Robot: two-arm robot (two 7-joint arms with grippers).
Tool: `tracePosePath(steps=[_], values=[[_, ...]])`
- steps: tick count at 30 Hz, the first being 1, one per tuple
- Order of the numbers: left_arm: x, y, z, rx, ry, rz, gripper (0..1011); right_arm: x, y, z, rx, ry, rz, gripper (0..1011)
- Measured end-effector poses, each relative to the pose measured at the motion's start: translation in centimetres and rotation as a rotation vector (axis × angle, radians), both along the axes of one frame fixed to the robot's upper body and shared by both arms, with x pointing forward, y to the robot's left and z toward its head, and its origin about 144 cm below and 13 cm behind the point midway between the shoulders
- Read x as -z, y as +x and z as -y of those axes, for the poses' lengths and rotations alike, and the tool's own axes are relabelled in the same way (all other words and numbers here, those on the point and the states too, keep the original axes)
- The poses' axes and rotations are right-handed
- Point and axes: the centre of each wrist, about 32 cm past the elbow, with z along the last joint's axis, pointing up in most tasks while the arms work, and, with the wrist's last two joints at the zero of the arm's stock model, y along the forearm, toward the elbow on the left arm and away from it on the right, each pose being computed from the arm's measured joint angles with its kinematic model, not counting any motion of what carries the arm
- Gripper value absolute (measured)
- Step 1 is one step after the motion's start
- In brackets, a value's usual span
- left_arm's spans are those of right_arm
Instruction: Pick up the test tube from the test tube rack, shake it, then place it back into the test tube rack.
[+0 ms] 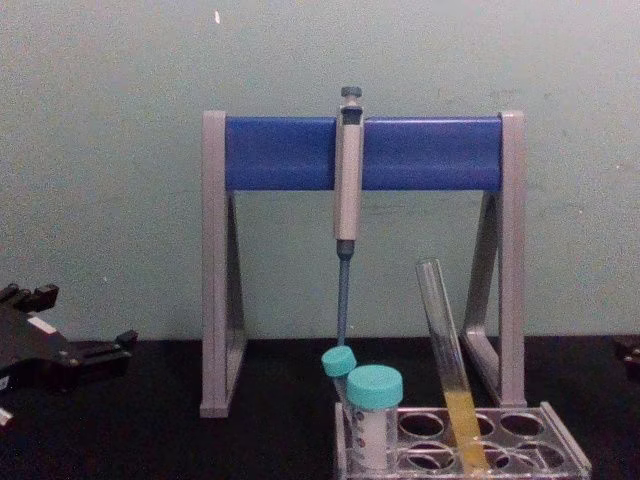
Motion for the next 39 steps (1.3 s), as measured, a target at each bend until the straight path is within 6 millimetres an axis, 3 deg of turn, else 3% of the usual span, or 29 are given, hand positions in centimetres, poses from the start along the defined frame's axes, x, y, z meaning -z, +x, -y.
tracePosePath(steps=[39], values=[[0.0,0.0,0.0,0.0,0.0,0.0,1001,0.0,0.0,0.0,0.0,0.0,0.0,1000]])
